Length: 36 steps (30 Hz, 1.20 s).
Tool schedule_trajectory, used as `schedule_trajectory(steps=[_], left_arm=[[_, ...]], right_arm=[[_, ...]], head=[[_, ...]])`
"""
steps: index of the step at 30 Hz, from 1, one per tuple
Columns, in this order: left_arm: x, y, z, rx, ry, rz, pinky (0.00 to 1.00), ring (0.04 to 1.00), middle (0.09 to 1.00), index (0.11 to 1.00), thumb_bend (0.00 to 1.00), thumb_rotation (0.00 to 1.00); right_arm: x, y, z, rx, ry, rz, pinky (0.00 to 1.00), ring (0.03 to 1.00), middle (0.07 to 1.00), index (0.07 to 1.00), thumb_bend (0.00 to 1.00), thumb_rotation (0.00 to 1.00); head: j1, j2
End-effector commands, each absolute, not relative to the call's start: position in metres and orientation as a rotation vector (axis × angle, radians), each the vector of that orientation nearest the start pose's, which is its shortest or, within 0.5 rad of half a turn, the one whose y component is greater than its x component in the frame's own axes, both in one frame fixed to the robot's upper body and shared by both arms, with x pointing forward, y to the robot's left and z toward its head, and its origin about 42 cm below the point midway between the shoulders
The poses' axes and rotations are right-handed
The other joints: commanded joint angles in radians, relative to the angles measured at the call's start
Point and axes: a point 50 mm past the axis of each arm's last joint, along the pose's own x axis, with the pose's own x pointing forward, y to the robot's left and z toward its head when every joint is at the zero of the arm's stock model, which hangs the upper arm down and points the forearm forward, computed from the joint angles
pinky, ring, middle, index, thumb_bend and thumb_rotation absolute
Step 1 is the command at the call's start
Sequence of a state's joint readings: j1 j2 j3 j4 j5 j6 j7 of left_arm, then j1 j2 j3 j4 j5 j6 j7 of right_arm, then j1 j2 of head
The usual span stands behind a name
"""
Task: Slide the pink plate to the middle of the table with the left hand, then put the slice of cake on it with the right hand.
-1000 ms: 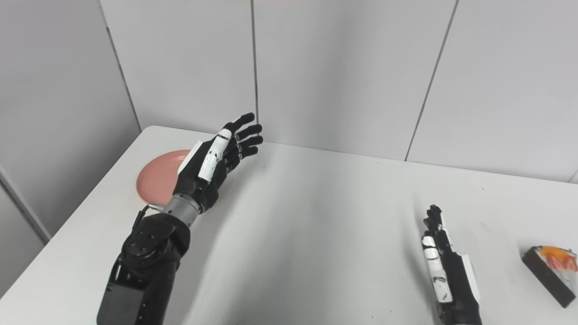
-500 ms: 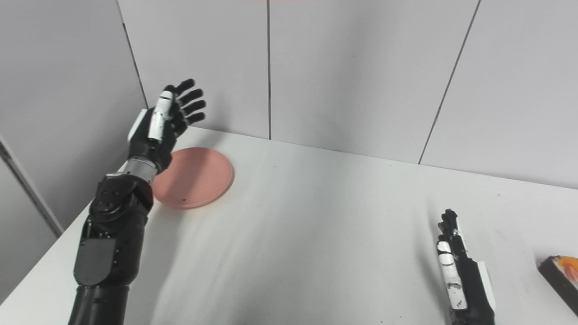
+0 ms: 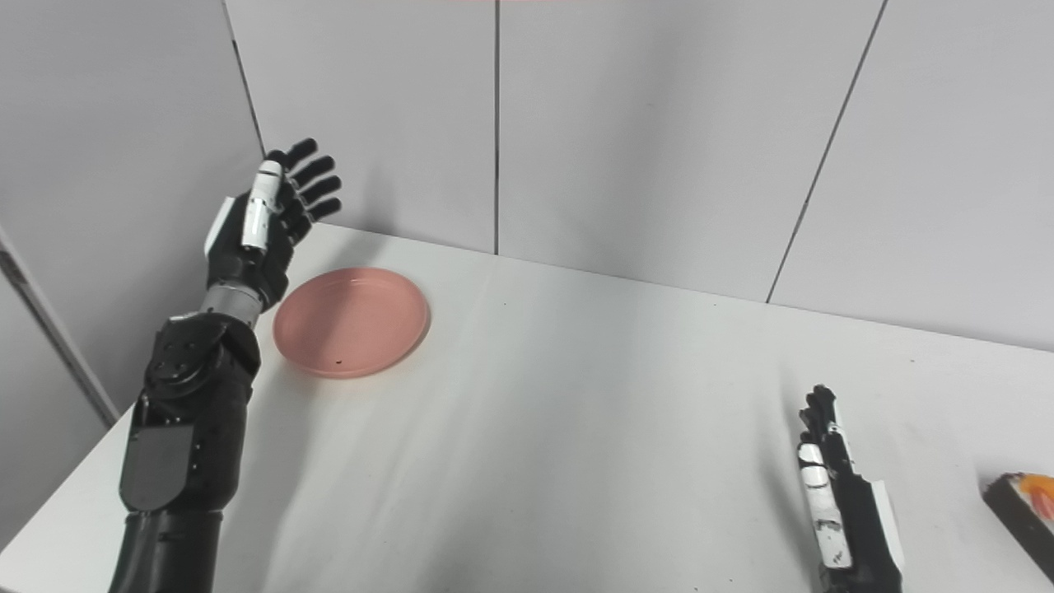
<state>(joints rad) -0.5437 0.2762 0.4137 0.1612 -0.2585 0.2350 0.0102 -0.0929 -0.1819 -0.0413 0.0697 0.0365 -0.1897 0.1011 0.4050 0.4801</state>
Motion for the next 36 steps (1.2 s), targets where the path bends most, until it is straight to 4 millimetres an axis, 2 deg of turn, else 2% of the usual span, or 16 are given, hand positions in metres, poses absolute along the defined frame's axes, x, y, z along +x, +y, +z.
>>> schedule_trajectory(steps=[1, 15, 28, 36], left_arm=[[0.431, 0.383, 0.295, -0.147, -0.352, 0.296, 0.85, 0.855, 0.862, 0.855, 0.39, 1.00], [0.436, 0.416, 0.264, -0.276, -0.286, 0.410, 0.89, 0.873, 0.872, 0.873, 0.39, 1.00], [0.433, 0.429, 0.250, -0.299, -0.246, 0.454, 0.88, 0.872, 0.869, 0.872, 0.37, 1.00], [0.434, 0.432, 0.229, -0.323, -0.200, 0.453, 0.90, 0.879, 0.879, 0.861, 0.34, 1.00]], right_arm=[[0.290, -0.283, 0.087, -0.153, -0.099, 0.063, 1.00, 0.988, 0.998, 1.000, 0.25, 1.00], [0.288, -0.285, 0.091, -0.155, -0.092, 0.064, 1.00, 0.991, 1.000, 1.000, 0.26, 1.00], [0.287, -0.286, 0.094, -0.155, -0.098, 0.063, 1.00, 0.989, 0.998, 1.000, 0.24, 1.00], [0.286, -0.286, 0.095, -0.158, -0.098, 0.058, 1.00, 0.988, 0.995, 1.000, 0.25, 1.00]], head=[[0.003, 0.003], [0.015, 0.011], [0.022, 0.024], [0.022, 0.030]])
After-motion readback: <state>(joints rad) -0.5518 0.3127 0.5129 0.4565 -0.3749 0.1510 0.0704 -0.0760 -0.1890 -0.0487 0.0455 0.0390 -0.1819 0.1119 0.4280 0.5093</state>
